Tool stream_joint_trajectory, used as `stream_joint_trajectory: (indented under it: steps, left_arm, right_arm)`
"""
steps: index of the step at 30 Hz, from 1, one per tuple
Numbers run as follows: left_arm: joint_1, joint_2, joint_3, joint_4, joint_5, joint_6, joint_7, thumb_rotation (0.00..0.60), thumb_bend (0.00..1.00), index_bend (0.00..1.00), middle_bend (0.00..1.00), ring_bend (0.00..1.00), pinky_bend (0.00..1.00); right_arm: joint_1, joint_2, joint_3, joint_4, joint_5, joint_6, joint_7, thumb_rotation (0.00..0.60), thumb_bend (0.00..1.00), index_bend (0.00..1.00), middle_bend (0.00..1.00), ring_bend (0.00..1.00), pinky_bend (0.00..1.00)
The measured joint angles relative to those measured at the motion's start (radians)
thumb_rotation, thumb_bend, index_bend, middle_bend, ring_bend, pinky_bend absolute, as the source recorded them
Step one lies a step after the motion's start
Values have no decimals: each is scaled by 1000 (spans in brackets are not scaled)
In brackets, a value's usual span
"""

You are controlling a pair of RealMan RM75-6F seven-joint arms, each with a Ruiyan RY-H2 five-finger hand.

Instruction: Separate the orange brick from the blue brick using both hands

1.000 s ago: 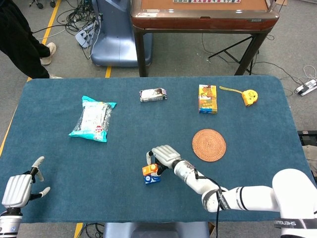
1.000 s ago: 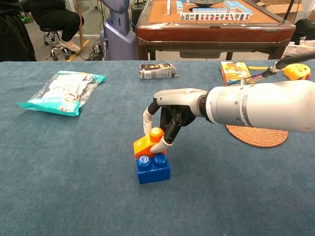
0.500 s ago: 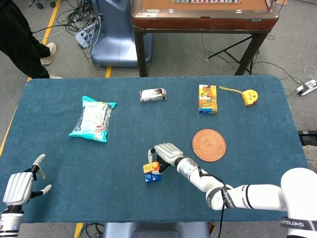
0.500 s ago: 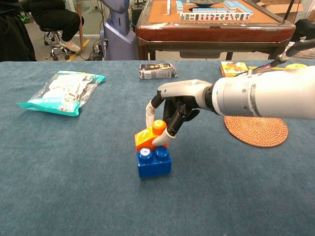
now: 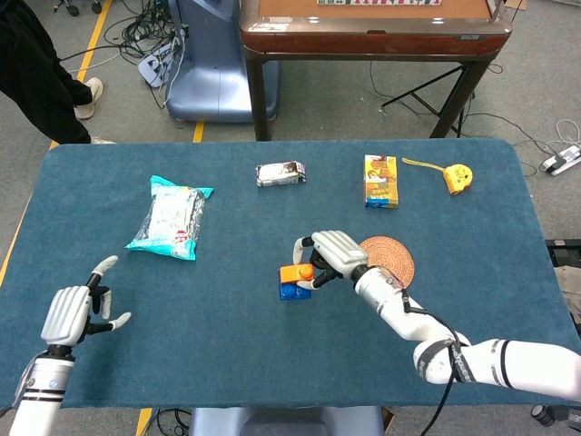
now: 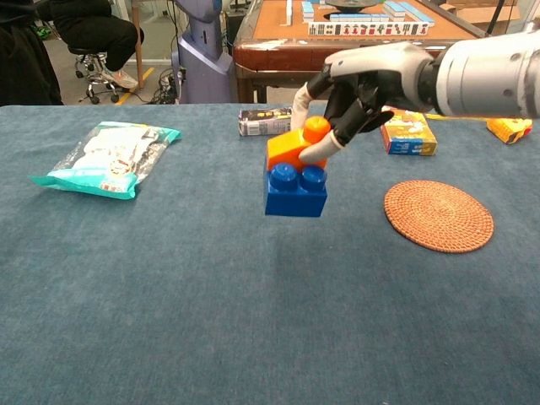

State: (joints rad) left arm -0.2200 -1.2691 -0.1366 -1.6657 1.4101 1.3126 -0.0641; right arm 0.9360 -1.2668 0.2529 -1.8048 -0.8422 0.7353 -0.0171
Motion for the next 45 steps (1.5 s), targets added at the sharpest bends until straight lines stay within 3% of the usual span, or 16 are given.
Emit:
stream_joint_trajectory:
  steps: [2, 7, 15, 25, 45]
  left_arm:
    - [-36, -3, -31, -32, -28, -38, -15, 600, 107, 209, 962, 889, 1000]
    - [-131, -28, -112, -88, -115, -128, -39, 600, 85, 255, 1000, 991, 1000]
    - [-240, -41, -192, -160, -275, -283, -80, 600, 52, 274, 1000, 1000, 1000]
    - [-361, -10, -284, -217, -474, -492, -243, 600, 35, 271, 1000, 1000, 1000]
    - [-443, -71, -272, -199, -525, -481, -270, 600, 35, 281, 1000, 1000, 1000]
  right_arm:
    - [-10, 24, 15, -17, -10, 13, 15, 600, 541, 620, 1000, 1000, 1000]
    - [-23, 60, 52, -37, -29, 37, 48, 600, 555, 627, 1000, 1000, 1000]
    - [-12, 62, 89, -16, -26, 50, 74, 600, 566, 630, 1000, 1000, 1000]
    - [6, 33, 109, 15, -28, 54, 94, 600, 567, 630, 1000, 1000, 1000]
    - [32, -40, 133, 75, -50, 40, 157, 600, 567, 630, 1000, 1000, 1000]
